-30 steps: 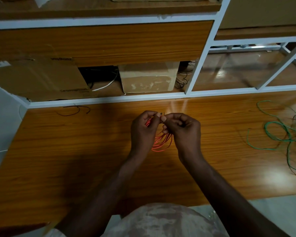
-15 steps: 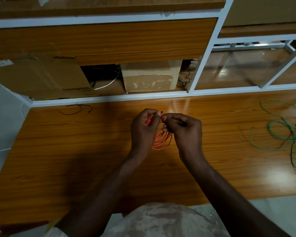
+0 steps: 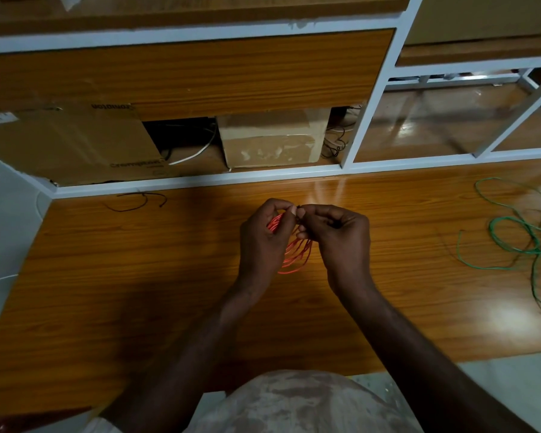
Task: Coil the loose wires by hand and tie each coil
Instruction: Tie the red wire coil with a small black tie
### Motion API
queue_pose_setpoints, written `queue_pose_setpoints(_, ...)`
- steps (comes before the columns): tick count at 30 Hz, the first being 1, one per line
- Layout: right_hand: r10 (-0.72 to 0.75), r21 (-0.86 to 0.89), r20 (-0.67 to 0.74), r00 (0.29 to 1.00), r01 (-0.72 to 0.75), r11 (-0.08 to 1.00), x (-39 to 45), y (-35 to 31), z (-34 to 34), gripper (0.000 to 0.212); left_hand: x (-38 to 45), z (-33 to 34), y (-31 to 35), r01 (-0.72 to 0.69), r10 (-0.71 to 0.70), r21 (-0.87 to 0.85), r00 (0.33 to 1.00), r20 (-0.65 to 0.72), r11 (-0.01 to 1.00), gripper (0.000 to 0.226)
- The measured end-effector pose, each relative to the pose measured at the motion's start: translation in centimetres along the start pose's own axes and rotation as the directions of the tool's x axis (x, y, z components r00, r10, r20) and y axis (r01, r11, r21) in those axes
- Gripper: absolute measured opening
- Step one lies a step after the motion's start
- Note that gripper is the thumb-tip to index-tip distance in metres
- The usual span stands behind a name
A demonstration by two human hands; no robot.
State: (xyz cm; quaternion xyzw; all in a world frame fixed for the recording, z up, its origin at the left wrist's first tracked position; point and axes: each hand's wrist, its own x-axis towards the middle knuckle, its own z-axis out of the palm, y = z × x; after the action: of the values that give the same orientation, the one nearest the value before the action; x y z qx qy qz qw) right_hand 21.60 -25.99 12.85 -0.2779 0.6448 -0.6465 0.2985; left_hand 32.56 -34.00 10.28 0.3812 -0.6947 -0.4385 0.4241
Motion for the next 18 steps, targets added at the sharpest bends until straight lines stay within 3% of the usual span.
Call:
queue_pose_setpoints(5, 0.055, 0.085, 0.016, 0.998, -0.056, 0.995, 0.4, -0.5, -0.4, 0.020, -0.1, 0.0, 0.4, -0.033, 0.033, -0.012, 0.998, 0.049, 0.999, 0.010)
queue_pose_setpoints(9, 0.236, 0.184, 0.189, 0.953, -0.270, 0.945, 1.6, -1.1, -1.6, 0.024, 0.1, -0.5, 0.0, -0.057, 0.059, -0.017, 0.992, 0.111, 0.998, 0.012)
queue_pose_setpoints(11, 0.262, 0.194, 0.231, 0.937, -0.308, 0.932, 1.9, -1.2, -1.9, 0.022, 0.2, -0.5, -0.3, -0.046, 0.050, -0.029, 0.992, 0.115, 0.998, 0.012)
queue_pose_setpoints(18, 0.121, 0.134, 0.155, 0.980, -0.142, 0.981, 0.6, -1.0, -1.4, 0.019, 0.5, 0.2, -0.8, 0.078, -0.078, -0.045, 0.997, -0.013, 0.996, 0.014)
